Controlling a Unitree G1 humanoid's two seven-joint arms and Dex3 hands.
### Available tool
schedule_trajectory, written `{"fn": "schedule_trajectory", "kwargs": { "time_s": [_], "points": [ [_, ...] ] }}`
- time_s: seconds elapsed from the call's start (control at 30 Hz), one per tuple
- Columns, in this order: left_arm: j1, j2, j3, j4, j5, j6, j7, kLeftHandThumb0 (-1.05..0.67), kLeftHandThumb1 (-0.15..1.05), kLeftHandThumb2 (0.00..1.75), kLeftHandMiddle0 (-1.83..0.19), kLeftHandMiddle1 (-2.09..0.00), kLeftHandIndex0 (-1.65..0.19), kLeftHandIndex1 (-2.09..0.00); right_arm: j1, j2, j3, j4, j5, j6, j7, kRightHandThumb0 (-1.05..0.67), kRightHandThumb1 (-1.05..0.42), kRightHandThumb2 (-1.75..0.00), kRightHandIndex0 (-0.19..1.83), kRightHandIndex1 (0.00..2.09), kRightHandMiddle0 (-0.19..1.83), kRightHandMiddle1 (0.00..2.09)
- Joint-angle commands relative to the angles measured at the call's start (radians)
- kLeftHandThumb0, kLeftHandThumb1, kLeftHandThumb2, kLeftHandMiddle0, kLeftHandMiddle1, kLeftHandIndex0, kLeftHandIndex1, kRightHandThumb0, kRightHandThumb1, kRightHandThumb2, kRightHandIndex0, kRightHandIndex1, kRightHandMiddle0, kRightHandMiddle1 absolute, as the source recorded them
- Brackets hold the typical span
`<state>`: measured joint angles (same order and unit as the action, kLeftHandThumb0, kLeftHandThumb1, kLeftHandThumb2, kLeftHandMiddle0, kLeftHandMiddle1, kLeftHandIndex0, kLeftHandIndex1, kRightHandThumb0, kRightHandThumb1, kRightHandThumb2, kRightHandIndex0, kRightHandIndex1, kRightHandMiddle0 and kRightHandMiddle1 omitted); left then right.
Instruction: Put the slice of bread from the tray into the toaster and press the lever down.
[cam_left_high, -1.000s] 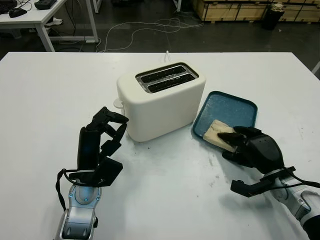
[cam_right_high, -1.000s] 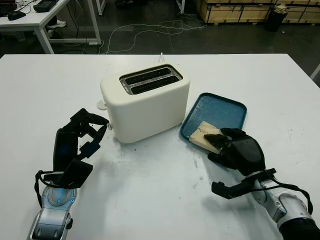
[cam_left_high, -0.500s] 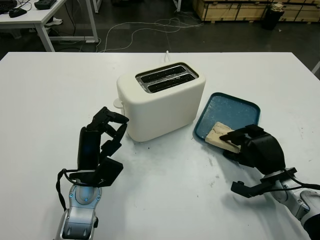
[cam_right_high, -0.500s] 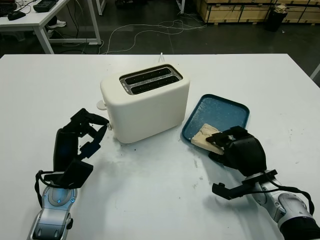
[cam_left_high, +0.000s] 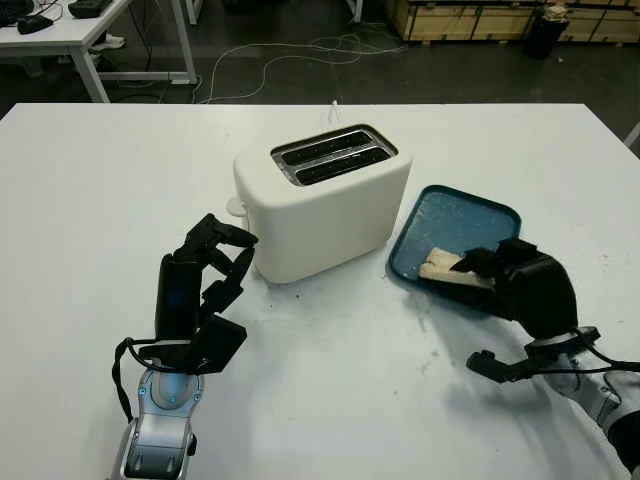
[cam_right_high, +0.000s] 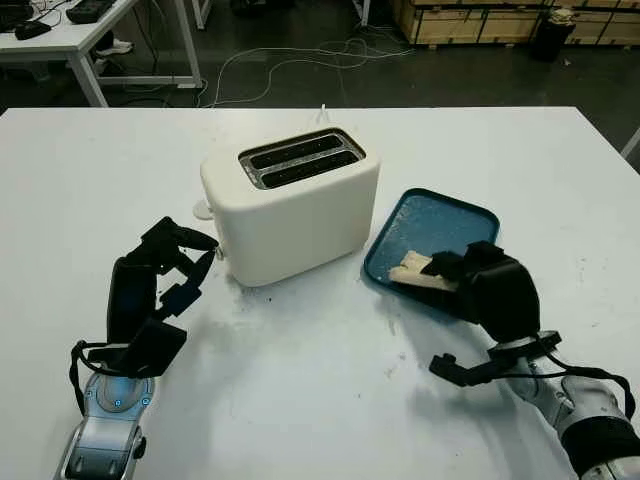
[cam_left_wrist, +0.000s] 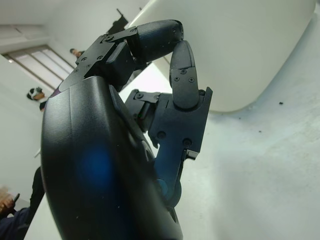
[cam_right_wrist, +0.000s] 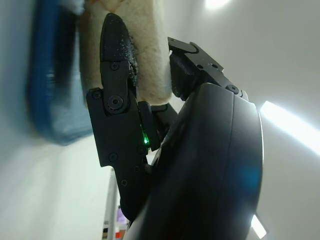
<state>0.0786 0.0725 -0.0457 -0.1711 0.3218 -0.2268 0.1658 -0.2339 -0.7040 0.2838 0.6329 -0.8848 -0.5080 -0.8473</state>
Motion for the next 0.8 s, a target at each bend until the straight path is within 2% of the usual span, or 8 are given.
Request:
{"fn": "schedule_trajectory", "kwargs": {
  "time_s": [0.0,0.3,0.43,0.63,0.77],
  "points": [
    [0.000,-0.001,-0.005,0.004,0.008,-0.006,0.006,-0.33,0.92,0.44,-0.62,-1.75,-0.55,-1.32,-0.033,-0.004,-0.003,0.015,0.006,-0.025,-0.024,-0.59,-0.92,-0.33,0.93,1.74,0.66,1.73],
    [-0.003,0.002,-0.006,0.013,0.007,-0.017,0.013,-0.32,0.92,0.44,-0.62,-1.75,-0.55,-1.32,-0.091,-0.026,-0.013,0.041,0.033,-0.070,0.005,-0.53,-0.92,-0.32,0.93,1.75,0.64,1.75],
    [-0.001,0.001,-0.006,0.013,0.002,-0.013,0.011,-0.33,0.92,0.44,-0.63,-1.75,-0.55,-1.31,-0.116,-0.053,-0.059,0.017,0.100,-0.090,0.096,-0.51,-0.92,-0.37,0.88,1.75,0.59,1.75],
    [-0.003,-0.001,-0.010,0.006,0.008,-0.005,0.010,-0.33,0.92,0.45,-0.61,-1.74,-0.54,-1.31,-0.270,-0.116,-0.155,0.023,0.302,-0.180,0.364,-0.48,-0.92,-0.32,0.91,1.75,0.58,1.75],
    [-0.004,-0.005,-0.012,0.006,0.005,-0.002,0.011,-0.34,0.92,0.45,-0.60,-1.74,-0.54,-1.29,-0.457,-0.137,-0.182,0.101,0.470,-0.206,0.665,-0.50,-0.92,-0.31,0.89,1.75,0.62,1.75]
  ]
}}
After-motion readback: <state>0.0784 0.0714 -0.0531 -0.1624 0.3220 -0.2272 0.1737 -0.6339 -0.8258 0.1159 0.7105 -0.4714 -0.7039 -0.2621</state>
